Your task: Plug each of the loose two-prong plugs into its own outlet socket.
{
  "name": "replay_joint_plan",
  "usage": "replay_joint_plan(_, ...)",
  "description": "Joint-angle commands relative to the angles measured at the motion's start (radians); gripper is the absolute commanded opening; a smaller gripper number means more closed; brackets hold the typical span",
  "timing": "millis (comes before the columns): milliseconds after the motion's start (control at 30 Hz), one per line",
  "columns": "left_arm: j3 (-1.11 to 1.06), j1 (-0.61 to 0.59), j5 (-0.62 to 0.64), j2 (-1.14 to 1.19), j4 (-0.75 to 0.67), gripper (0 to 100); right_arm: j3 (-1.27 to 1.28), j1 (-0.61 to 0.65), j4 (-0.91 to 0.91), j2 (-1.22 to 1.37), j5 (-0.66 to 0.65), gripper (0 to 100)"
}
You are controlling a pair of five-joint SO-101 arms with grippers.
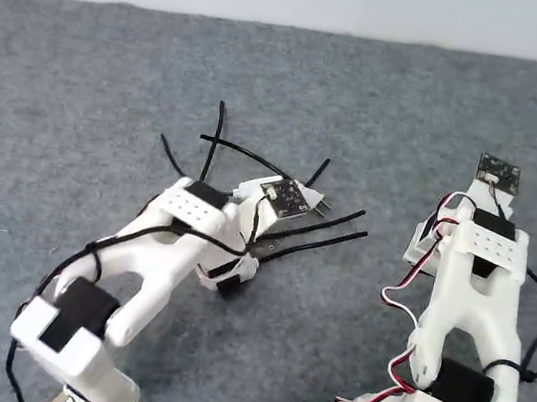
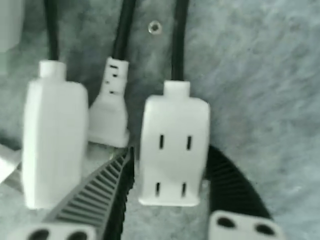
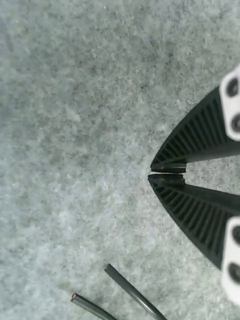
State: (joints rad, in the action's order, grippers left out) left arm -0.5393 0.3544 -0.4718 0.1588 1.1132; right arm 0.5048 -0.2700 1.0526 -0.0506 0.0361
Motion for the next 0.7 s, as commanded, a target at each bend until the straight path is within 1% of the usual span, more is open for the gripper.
replay_joint_plan(0,0.090,0.025,0.074,0.035,0.041,6,-0.005,0.008,-0.015,-0.039,0.011,0.8)
replay_joint_plan(67,0.097,0.061,0.135,0.055,0.069,1,-0.005,0.008,-0.015,-0.039,0.011,0.8)
replay_joint_plan(233,0.068,0.199,0.425,0.058,0.140,2,-0.003,0.010,-0.025,-0.039,0.011,0.8)
replay_joint_plan(333,0.062,0.255,0.526,0.028,0.186,1,0.026,0.012,-0.064,-0.041,0.011,0.8)
replay_joint_plan(400,0.058,0.255,0.557,-0.012,0.190,1,0.031,0.012,-0.073,-0.041,0.011,0.8)
replay_joint_plan(467,0.024,0.236,0.577,-0.068,0.144,1,0.031,0.012,-0.073,-0.041,0.009,0.8)
replay_joint_plan(600,-0.160,0.206,0.706,-0.252,-0.089,1,0.032,0.012,-0.073,-0.041,0.008,0.8)
replay_joint_plan(667,-0.268,0.206,0.733,-0.347,-0.180,1,0.034,0.012,-0.073,-0.041,0.006,0.8)
